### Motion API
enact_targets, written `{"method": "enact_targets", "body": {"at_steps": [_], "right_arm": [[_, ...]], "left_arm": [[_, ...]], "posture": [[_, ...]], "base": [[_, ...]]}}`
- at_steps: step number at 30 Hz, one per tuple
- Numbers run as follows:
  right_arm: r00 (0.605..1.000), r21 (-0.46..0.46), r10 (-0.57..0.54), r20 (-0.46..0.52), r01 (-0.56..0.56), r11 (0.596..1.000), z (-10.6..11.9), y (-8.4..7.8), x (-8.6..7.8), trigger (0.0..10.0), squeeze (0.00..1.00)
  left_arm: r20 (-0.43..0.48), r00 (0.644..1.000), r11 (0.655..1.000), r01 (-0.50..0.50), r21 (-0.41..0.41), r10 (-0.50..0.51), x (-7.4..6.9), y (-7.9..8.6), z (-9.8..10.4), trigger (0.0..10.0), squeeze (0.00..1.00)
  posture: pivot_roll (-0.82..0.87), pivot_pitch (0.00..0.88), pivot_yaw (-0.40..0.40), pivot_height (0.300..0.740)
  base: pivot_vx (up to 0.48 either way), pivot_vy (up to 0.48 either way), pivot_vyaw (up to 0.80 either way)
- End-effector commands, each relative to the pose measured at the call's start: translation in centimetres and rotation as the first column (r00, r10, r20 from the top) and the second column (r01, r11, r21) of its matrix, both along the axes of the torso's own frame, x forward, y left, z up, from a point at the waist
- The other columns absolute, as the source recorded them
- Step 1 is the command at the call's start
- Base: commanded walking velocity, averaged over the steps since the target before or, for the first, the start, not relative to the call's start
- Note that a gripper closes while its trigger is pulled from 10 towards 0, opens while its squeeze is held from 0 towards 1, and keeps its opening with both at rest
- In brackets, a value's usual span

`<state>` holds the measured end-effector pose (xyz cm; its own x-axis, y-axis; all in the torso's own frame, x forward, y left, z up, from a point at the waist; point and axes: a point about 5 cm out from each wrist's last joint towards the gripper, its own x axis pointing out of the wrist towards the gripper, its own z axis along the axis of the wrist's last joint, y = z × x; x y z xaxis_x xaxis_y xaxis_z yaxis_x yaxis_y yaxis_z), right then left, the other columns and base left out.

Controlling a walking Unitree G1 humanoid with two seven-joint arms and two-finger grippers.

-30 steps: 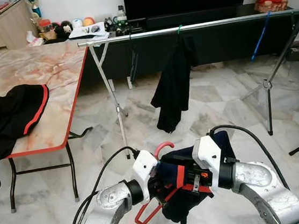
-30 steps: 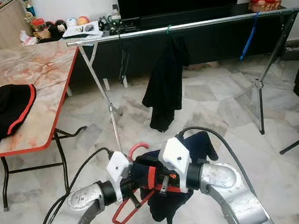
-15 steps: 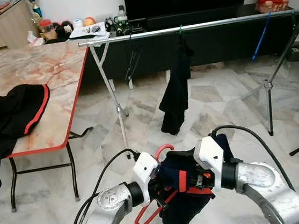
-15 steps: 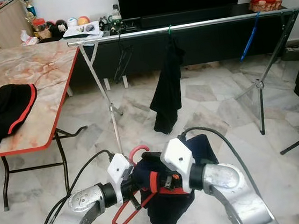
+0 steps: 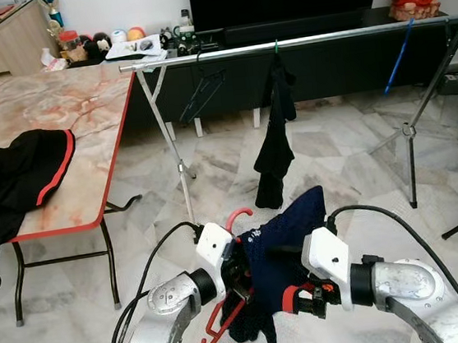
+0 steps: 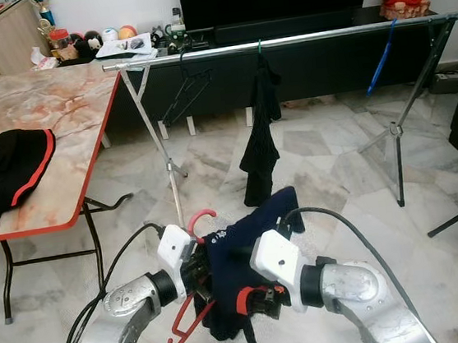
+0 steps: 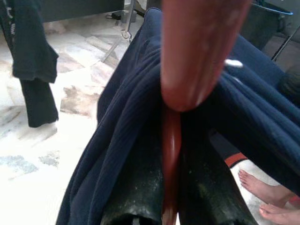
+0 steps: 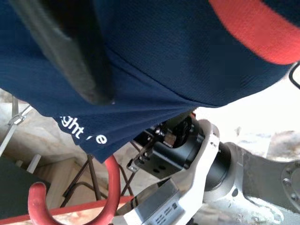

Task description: Hang hanger

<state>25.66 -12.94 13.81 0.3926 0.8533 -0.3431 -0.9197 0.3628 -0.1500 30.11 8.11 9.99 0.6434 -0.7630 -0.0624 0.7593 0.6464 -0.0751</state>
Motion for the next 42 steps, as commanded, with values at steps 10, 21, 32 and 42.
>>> {"method": "enact_targets", "body": {"at_steps": [10, 21, 32, 42], "right_arm": [[0.979, 0.001, -0.161, 0.121, 0.162, 0.987, 0.9, -0.2, 2.0, 10.0, 1.00], [0.963, 0.065, -0.202, 0.180, 0.193, 0.979, 2.1, 0.8, 3.3, 10.0, 1.00], [0.913, 0.171, -0.316, 0.259, 0.278, 0.945, 4.0, 1.5, 5.3, 10.0, 1.00], [0.968, 0.220, -0.114, 0.222, 0.065, 0.973, 4.2, 3.8, 2.9, 10.0, 1.00]], "left_arm": [[0.058, 0.997, 0.997, -0.055, -0.049, 0.058, 0.9, 0.5, 1.3, 10.0, 0.00], [0.046, 0.998, 0.998, -0.042, -0.053, 0.045, 0.7, 0.3, 1.1, 10.0, 0.00], [0.035, 0.999, 0.998, -0.024, -0.055, 0.026, 0.5, 0.1, 1.0, 10.0, 0.00], [0.029, 0.999, 0.998, -0.018, -0.056, 0.020, 0.4, 0.0, 0.9, 10.0, 0.00]], "posture": [[0.04, 0.079, 0.011, 0.740], [0.04, 0.079, 0.011, 0.740], [0.04, 0.079, 0.012, 0.740], [0.04, 0.074, 0.012, 0.740]], "base": [[0.000, 0.000, 0.00], [0.000, 0.000, 0.00], [0.000, 0.000, 0.00], [0.000, 0.000, 0.00]]}}
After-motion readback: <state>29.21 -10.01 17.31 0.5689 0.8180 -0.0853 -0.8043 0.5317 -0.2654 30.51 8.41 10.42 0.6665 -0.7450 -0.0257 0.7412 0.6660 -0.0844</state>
